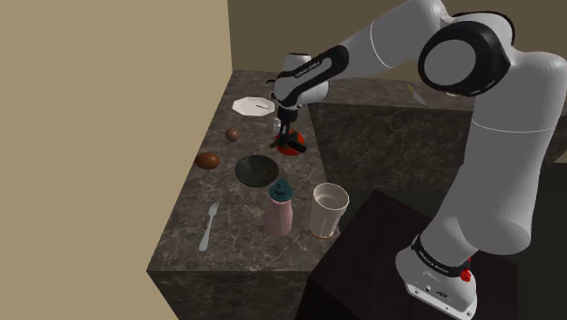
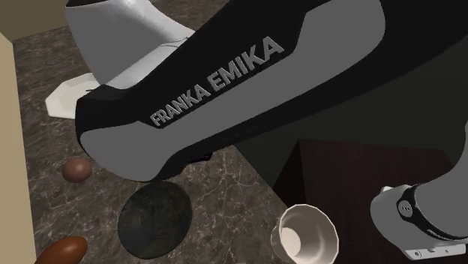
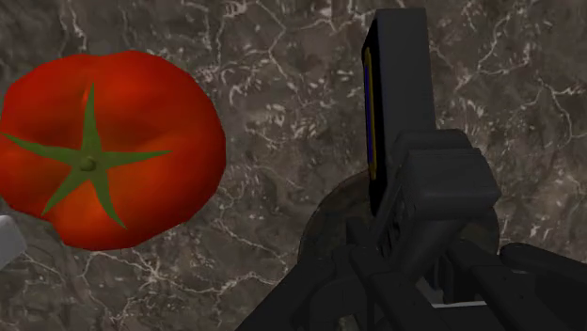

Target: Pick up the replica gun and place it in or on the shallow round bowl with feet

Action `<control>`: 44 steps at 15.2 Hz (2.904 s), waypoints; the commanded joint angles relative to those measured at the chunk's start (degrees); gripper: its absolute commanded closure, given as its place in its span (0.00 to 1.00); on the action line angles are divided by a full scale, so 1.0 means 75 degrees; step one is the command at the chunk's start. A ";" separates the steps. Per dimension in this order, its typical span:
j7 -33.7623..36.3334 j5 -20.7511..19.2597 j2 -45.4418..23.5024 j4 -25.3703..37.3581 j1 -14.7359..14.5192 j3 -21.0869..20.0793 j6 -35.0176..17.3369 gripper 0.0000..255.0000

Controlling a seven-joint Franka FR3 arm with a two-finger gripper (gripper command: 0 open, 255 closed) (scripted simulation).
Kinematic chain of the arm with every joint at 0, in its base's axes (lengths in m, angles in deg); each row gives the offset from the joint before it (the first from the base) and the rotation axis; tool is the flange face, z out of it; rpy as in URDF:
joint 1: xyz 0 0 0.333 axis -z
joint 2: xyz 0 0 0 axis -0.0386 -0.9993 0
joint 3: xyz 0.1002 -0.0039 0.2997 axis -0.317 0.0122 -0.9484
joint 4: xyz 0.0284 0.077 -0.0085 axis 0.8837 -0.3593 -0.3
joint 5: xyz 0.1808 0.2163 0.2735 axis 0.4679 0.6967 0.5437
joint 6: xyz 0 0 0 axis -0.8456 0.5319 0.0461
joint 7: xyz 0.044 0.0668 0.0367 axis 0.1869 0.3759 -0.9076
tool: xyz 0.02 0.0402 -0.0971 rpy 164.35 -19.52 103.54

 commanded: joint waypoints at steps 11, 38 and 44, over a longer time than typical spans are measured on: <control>0.1432 0.0014 -0.1560 0.2435 -0.0690 -0.0442 0.0741 1.00; 0.1167 0.0318 -0.2420 0.2221 -0.0575 -0.0640 -0.0311 0.00; 0.1277 0.0126 -0.1784 0.2215 -0.0625 -0.0493 0.0312 0.00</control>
